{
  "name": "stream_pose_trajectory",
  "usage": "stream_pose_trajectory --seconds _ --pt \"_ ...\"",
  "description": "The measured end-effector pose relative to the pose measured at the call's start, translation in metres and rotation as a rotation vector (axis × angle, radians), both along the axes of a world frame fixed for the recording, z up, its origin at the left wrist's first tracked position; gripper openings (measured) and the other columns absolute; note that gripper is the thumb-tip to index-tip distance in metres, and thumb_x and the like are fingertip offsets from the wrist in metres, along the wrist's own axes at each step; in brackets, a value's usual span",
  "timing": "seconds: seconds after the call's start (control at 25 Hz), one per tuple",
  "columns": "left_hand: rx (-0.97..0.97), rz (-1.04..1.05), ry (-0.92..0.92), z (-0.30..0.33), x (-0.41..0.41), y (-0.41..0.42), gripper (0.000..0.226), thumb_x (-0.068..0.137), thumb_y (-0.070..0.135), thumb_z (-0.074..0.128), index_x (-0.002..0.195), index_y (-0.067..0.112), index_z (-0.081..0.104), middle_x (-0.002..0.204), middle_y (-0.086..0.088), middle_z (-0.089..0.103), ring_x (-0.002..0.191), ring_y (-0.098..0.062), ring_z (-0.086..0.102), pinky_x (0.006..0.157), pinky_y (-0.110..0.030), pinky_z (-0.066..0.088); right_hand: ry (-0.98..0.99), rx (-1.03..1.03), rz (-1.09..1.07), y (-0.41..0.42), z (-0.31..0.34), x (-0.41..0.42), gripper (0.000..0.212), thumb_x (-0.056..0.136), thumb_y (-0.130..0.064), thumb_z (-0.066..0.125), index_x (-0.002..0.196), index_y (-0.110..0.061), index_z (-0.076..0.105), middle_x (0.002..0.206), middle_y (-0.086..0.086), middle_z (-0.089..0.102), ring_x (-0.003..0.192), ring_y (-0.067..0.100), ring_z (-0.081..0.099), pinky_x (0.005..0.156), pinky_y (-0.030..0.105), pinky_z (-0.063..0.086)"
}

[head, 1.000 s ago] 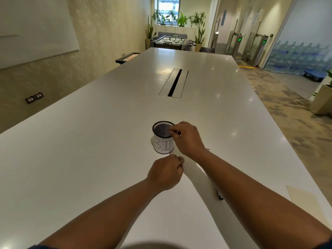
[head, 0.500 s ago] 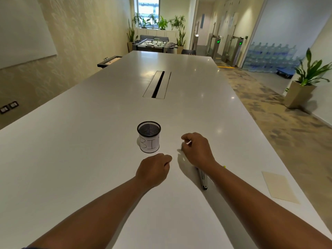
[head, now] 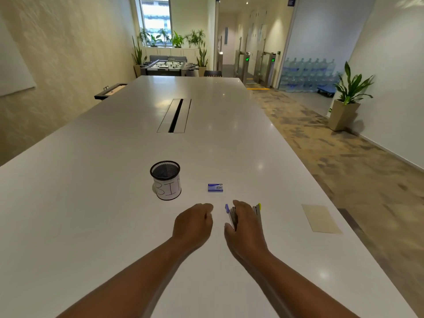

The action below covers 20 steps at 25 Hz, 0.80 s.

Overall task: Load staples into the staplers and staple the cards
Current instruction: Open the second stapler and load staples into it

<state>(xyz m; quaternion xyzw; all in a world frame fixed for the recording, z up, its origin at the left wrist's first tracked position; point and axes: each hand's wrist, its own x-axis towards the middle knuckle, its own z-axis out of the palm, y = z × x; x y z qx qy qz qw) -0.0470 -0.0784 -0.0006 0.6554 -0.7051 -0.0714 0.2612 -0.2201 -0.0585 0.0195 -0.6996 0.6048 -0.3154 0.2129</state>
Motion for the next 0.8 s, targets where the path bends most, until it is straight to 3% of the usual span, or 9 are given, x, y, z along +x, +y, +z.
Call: stream_pose_trajectory --seconds 0.16,0.28,0.36,0.48,0.6,0.8 --pt "0.003 -0.094 -0.056 -0.005 -0.016 0.001 0.048 0.098 0.036 0.041 0.145 0.031 0.047 0.136 0.008 0.058 0.110 -0.018 0.065 0.087 -0.035 0.054 -0.004 -0.019 -0.017 0.000 -0.009 0.002 0.051 0.089 -0.010 0.061 0.139 -0.011 0.050 0.141 0.003 0.054 0.134 0.022 0.046 0.112 0.032 0.034" --pt "0.003 -0.098 -0.046 -0.010 -0.014 -0.001 0.053 0.099 0.036 0.042 0.151 0.029 0.043 0.147 0.008 0.053 0.118 -0.017 0.062 0.093 -0.034 0.051 -0.097 -0.061 -0.062 0.001 -0.011 0.005 0.032 0.085 -0.002 0.053 0.111 -0.021 0.057 0.104 -0.005 0.062 0.094 0.011 0.054 0.082 0.027 0.041" --pt "0.014 -0.081 0.011 -0.013 -0.013 0.000 0.050 0.100 0.038 0.047 0.150 0.029 0.045 0.147 0.009 0.055 0.120 -0.014 0.062 0.096 -0.029 0.049 -0.187 -0.090 -0.082 0.003 -0.013 0.007 0.035 0.085 -0.001 0.056 0.107 -0.028 0.059 0.095 -0.013 0.063 0.087 0.004 0.057 0.075 0.027 0.048" --pt "0.032 -0.031 0.236 -0.008 -0.012 0.001 0.046 0.101 0.058 0.038 0.138 0.037 0.057 0.130 0.012 0.068 0.111 -0.009 0.066 0.089 -0.024 0.048 -0.317 -0.118 -0.082 0.006 -0.013 0.012 0.041 0.085 -0.002 0.060 0.116 -0.029 0.063 0.102 -0.018 0.067 0.095 0.005 0.064 0.081 0.022 0.052" --pt "0.088 -0.017 0.543 -0.002 -0.013 0.000 0.047 0.094 0.075 0.034 0.096 0.043 0.069 0.082 0.016 0.074 0.074 -0.003 0.067 0.069 -0.033 0.054 -0.337 -0.191 -0.045 0.007 -0.015 0.015 0.037 0.086 -0.001 0.060 0.110 -0.030 0.064 0.099 -0.020 0.064 0.094 0.007 0.062 0.076 0.012 0.045" --pt "0.177 0.019 0.905 0.000 -0.023 -0.007 0.033 0.081 0.056 0.059 0.089 0.029 0.076 0.083 0.003 0.079 0.084 -0.022 0.075 0.088 -0.056 0.057 -0.324 -0.208 0.015 0.007 -0.015 0.014 0.039 0.087 -0.005 0.063 0.107 -0.038 0.060 0.101 -0.021 0.061 0.094 0.003 0.061 0.075 0.011 0.045"
